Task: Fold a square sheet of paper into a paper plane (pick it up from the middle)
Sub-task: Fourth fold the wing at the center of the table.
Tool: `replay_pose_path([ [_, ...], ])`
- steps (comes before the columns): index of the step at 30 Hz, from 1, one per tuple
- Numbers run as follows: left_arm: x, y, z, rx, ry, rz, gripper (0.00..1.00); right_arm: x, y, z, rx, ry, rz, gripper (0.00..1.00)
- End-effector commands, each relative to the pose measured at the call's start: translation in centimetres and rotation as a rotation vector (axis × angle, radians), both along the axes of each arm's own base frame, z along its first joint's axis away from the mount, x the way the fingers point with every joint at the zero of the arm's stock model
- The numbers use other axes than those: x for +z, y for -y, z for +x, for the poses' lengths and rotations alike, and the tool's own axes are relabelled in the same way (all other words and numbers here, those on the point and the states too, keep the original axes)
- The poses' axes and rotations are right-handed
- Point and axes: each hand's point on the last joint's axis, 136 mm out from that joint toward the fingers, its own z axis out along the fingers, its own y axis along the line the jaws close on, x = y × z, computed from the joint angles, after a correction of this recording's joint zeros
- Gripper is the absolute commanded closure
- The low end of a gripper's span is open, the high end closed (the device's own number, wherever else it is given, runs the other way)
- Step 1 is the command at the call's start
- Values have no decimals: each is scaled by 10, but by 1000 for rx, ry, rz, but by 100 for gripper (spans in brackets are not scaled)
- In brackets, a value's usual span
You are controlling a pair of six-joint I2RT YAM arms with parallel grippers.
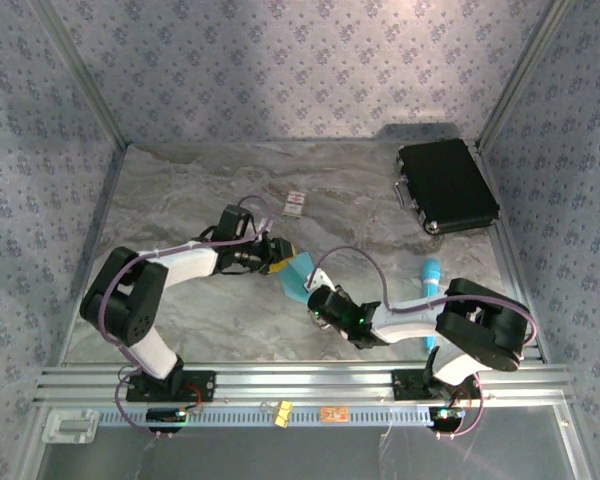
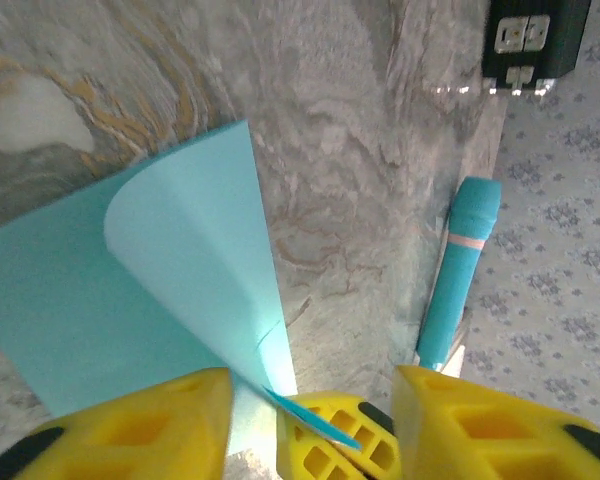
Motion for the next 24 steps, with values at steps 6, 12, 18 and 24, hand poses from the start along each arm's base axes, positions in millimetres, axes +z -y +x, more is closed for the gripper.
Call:
replay_pose_path([
  [6,17,-30,1,61,64,78,41,-2,-9,-2,-52,-144,141,91],
  [12,19,-34,-6,62,54,87,41,-4,-11,-3,-89,-204,194,91],
  [18,10,-38,-10,72,39,99,43,-7,-21,-4,-76,-294,280,91],
  [24,5,-36,-13,62,27,90,60,-12,-25,-8,-92,-363,354,91],
])
